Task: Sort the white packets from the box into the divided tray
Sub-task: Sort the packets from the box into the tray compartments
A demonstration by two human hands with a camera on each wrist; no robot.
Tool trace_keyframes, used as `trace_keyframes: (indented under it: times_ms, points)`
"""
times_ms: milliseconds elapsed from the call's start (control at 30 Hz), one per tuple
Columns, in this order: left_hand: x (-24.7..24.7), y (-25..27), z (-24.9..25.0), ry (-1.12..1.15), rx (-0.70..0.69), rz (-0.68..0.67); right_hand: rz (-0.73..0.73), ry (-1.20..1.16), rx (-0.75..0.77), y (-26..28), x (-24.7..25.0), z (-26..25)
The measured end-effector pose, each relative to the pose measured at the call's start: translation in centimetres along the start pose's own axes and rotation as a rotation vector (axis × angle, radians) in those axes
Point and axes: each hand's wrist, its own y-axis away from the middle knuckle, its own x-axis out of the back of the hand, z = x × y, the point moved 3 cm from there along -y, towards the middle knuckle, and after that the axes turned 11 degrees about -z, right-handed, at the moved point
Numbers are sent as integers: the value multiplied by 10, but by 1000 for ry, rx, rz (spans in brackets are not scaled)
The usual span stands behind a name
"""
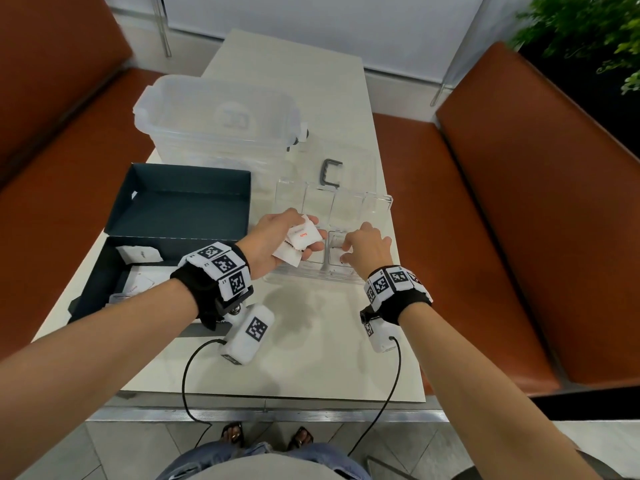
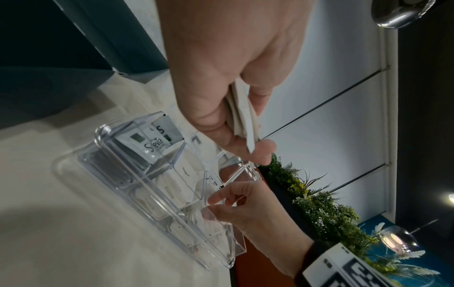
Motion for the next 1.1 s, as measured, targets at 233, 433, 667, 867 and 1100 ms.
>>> trace_keyframes:
  times_ms: [233,433,667,867,1100]
  points:
    - [-1,-2,-1,-22,-48,-20,210,-564,151,21,31,-8]
    - [-4,-8,-4,-82,-127,35,74,-976,168,37,35,-17]
    - [-10,-8,-4,40,-43,-10,84,-1212,58,33,39,22]
    - [-15,-8,-5,-11,-61,-24,145,-796,-78,15,43,78]
    - [-20,-8,-8,-23,-67,-29,-30,-489,-57,2,28,70]
